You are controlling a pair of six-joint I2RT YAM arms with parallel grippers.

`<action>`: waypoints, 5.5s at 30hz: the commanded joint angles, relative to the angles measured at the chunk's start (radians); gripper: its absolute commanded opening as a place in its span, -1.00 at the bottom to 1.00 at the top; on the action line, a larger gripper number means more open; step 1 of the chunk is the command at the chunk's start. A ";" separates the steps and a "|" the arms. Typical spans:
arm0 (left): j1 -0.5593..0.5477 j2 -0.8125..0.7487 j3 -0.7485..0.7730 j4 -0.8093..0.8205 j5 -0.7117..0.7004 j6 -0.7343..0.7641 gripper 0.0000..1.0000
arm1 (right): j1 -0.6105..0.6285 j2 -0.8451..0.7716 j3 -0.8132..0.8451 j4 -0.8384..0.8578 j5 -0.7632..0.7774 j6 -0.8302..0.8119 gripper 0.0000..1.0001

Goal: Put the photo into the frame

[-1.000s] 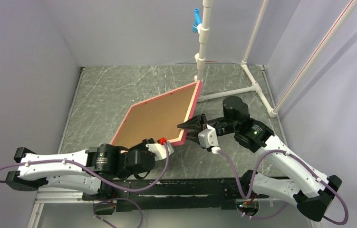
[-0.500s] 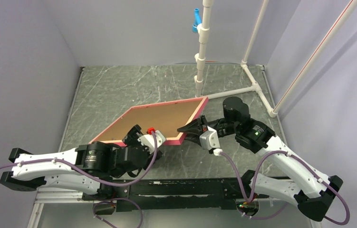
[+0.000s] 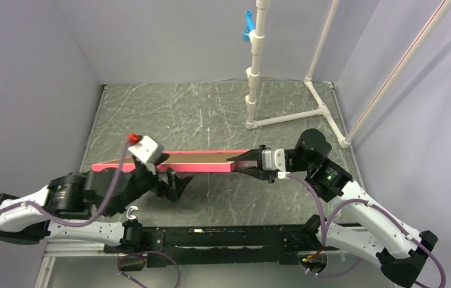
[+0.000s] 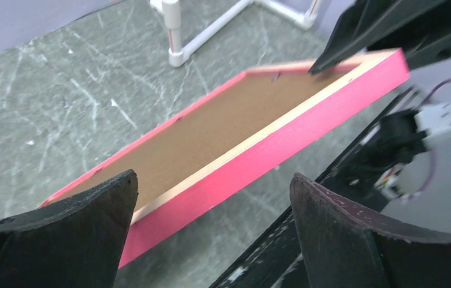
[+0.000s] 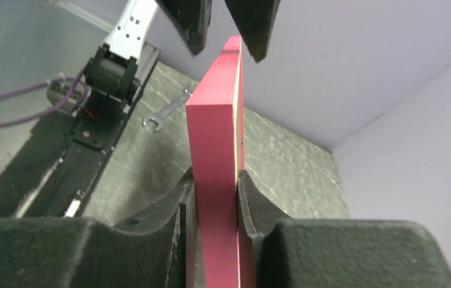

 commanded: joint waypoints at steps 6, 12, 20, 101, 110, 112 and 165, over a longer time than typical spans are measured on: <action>-0.006 -0.163 -0.061 0.212 -0.008 -0.106 0.97 | 0.009 -0.022 -0.014 0.165 0.081 0.530 -1.00; -0.005 -0.165 -0.059 0.163 -0.060 -0.170 0.96 | 0.009 -0.009 0.004 0.052 0.222 0.732 -1.00; -0.005 -0.121 -0.085 0.115 -0.060 -0.255 0.97 | 0.004 0.022 -0.023 -0.156 0.522 0.979 -1.00; 0.451 0.237 -0.203 -0.082 0.314 -0.411 0.99 | -0.058 0.551 -0.220 -0.280 0.879 1.565 0.88; 0.523 0.276 -0.271 0.017 0.426 -0.375 0.99 | 0.068 0.819 -0.043 -0.380 1.032 1.578 0.29; 0.533 0.274 -0.279 0.014 0.426 -0.376 0.99 | 0.075 0.847 -0.016 -0.451 1.073 1.579 0.00; 1.237 0.312 -0.814 0.574 0.980 -0.185 0.92 | -0.408 0.647 -0.097 -0.511 0.998 1.104 0.49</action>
